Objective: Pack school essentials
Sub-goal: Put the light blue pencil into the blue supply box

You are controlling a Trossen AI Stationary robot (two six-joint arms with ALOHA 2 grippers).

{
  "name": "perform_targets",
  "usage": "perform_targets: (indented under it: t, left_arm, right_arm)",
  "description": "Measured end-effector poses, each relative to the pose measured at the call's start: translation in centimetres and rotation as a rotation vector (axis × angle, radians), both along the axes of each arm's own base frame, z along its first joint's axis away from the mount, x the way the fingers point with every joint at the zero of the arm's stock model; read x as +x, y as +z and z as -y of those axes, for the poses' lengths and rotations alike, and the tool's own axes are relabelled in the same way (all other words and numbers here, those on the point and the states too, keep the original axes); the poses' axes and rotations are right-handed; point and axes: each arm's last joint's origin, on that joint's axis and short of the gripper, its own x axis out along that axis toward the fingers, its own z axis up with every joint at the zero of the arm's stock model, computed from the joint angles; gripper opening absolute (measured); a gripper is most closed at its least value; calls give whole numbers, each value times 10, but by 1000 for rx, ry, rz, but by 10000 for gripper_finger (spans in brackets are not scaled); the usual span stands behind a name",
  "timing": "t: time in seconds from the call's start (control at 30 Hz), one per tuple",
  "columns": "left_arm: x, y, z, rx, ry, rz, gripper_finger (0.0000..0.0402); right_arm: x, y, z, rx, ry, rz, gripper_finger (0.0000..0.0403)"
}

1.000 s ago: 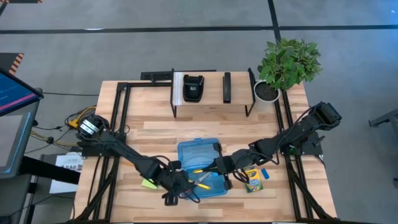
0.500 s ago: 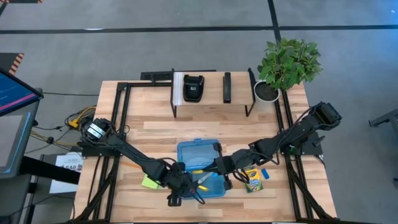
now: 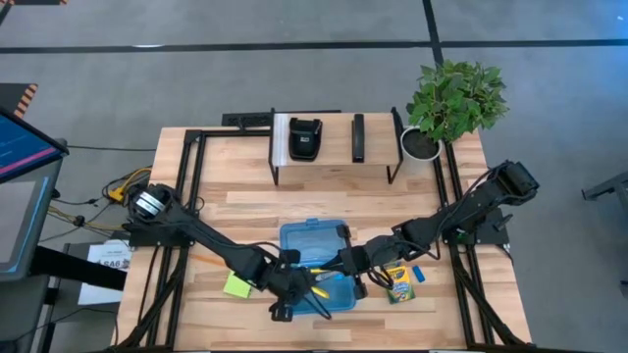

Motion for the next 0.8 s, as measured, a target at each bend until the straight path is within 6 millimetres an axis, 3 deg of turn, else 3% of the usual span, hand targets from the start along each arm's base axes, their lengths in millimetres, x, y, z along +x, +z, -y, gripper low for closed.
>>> perform_targets:
  t: [0.1,0.37,0.53,0.67,0.8]
  left_arm:
    - [-6,24,4,43,-22,77,87]
    - [-47,73,10,140,-38,270,87]
    - [-75,77,6,160,-5,396,87]
    - [-91,71,-2,74,0,507,87]
    - [-103,66,-12,-12,15,607,87]
  right_arm:
    - [-1,0,-1,-2,4,-6,0]
    - [-8,9,-6,-10,35,26,0]
    - [-20,24,-11,-24,93,71,0]
    - [-32,35,-11,-25,148,129,0]
    - [-45,34,-3,-6,164,169,0]
